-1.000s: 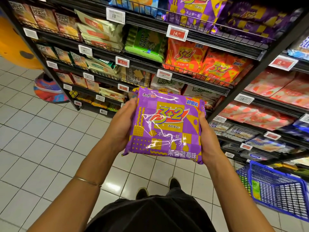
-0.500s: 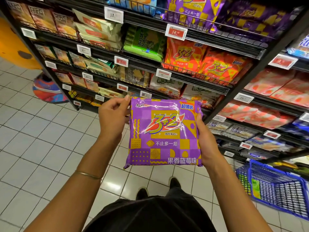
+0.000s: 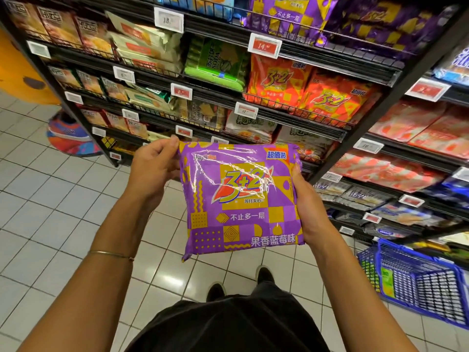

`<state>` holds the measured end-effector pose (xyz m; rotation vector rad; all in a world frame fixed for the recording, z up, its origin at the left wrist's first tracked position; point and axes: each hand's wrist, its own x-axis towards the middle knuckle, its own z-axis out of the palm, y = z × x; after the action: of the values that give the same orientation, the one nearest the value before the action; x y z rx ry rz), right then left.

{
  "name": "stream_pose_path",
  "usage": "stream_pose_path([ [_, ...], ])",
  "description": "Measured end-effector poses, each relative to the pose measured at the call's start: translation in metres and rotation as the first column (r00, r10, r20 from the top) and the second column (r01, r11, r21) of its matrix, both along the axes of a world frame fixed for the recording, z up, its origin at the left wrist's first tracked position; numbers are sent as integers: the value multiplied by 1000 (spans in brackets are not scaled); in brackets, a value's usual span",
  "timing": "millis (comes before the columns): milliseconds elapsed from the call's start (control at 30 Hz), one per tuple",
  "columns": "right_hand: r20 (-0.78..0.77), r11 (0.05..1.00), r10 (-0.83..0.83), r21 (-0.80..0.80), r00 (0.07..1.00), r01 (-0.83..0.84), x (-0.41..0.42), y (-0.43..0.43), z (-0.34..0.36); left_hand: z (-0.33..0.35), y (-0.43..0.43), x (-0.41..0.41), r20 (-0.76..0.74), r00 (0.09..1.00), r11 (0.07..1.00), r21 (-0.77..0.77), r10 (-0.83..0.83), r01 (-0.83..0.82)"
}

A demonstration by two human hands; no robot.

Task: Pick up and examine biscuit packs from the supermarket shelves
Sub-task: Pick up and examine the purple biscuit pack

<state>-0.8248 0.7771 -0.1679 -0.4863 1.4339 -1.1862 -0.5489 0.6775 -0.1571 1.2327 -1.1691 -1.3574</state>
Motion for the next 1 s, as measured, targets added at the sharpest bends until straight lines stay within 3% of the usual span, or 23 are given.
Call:
stream_pose_path([
  [133, 1, 999, 0, -33, 1000, 0, 4, 0, 1, -1, 9, -15, -166, 985, 987, 158, 45, -18],
  [200, 1, 999, -9, -42, 1000, 9, 4, 0, 2, -6, 18, -24, -179, 979, 966, 254, 97, -50],
  [400, -4, 1000, 7, -19, 1000, -8, -1, 7, 0, -8, 21, -29, -175, 977, 966, 247, 122, -77],
  [500, -11, 1000, 8, -14, 1000, -9, 0, 9, -2, -8, 16, -26, -110, 985, 967, 230, 136, -108],
  [600, -22, 1000, 7, -18, 1000, -7, 2, 9, -1, -6, 13, -21, -2, 992, 985, 119, 128, -127],
  [733, -56, 999, 21, -48, 998, -24, 2, 6, -1, -4, 3, -5, 332, 935, 986, -146, 126, -81],
  [767, -58, 999, 18, -49, 998, -21, 3, 5, 0, -4, 3, -4, 338, 933, 986, -143, 126, -82],
  [867, -54, 999, 7, -43, 999, -10, 6, 3, 0, -2, 14, -18, 154, 985, 992, 86, 82, -96],
  [933, -46, 999, -1, -51, 999, -2, 7, 1, 2, -5, 27, -27, -121, 993, 943, 328, -19, 58],
  [1000, -21, 999, -3, -51, 1000, 2, 7, 1, 3, -11, 40, -33, -383, 918, 857, 434, -104, 278],
])
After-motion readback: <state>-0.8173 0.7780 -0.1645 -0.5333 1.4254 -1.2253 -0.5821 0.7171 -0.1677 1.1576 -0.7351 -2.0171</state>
